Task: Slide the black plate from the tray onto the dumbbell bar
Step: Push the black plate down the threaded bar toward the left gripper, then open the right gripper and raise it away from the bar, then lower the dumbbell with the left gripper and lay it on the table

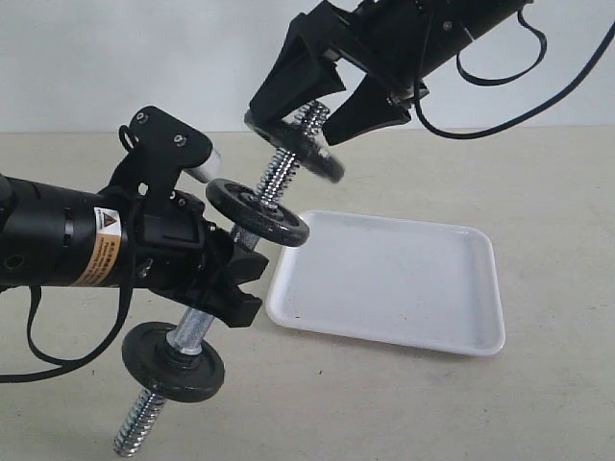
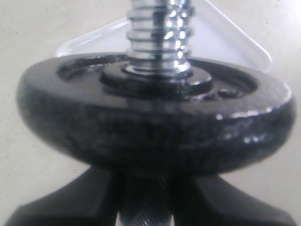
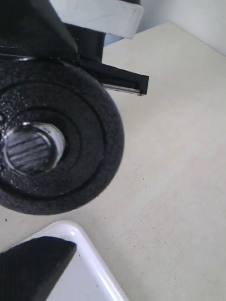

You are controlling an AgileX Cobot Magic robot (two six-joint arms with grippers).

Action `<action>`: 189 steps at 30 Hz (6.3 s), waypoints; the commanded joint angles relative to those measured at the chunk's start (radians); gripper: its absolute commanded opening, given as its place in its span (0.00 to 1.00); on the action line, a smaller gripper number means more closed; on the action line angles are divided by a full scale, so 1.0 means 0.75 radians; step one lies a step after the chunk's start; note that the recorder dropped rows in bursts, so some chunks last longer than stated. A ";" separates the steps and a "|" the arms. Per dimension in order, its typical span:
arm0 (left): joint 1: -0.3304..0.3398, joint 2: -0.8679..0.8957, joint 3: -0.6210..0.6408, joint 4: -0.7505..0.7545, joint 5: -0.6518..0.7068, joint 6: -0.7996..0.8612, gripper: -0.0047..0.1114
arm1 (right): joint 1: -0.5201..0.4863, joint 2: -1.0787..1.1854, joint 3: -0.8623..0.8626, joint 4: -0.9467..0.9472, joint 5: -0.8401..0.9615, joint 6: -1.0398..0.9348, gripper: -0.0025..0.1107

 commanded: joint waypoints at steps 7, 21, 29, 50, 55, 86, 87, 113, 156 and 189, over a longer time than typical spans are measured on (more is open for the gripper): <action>0.001 -0.076 -0.072 -0.046 0.022 -0.015 0.08 | -0.009 -0.020 -0.007 0.014 -0.026 -0.003 0.95; 0.001 -0.076 -0.057 -0.046 0.072 -0.015 0.08 | -0.009 -0.020 -0.007 -0.314 -0.180 0.104 0.95; 0.001 -0.076 -0.048 -0.046 0.097 -0.005 0.08 | -0.009 -0.041 -0.007 -0.573 -0.287 0.222 0.95; 0.001 -0.076 0.015 -0.046 0.279 0.010 0.08 | -0.011 -0.157 -0.007 -0.904 -0.372 0.441 0.95; 0.001 -0.076 0.017 -0.046 0.321 0.010 0.08 | -0.011 -0.157 -0.007 -0.971 -0.308 0.481 0.95; 0.001 0.094 0.017 -0.049 0.608 0.004 0.08 | -0.011 -0.155 0.000 -1.000 -0.136 0.500 0.95; 0.001 0.097 0.017 -0.049 0.623 0.004 0.08 | -0.011 -0.155 0.000 -1.000 -0.136 0.500 0.95; 0.110 0.250 -0.004 -0.049 0.683 -0.038 0.08 | -0.008 -0.155 0.000 -0.921 0.000 0.524 0.95; 0.110 0.474 -0.065 -0.119 0.641 -0.003 0.47 | -0.008 -0.155 0.000 -0.897 0.007 0.510 0.95; 0.110 0.474 -0.312 -1.028 0.515 0.717 0.08 | -0.008 -0.155 0.000 -0.887 -0.006 0.510 0.95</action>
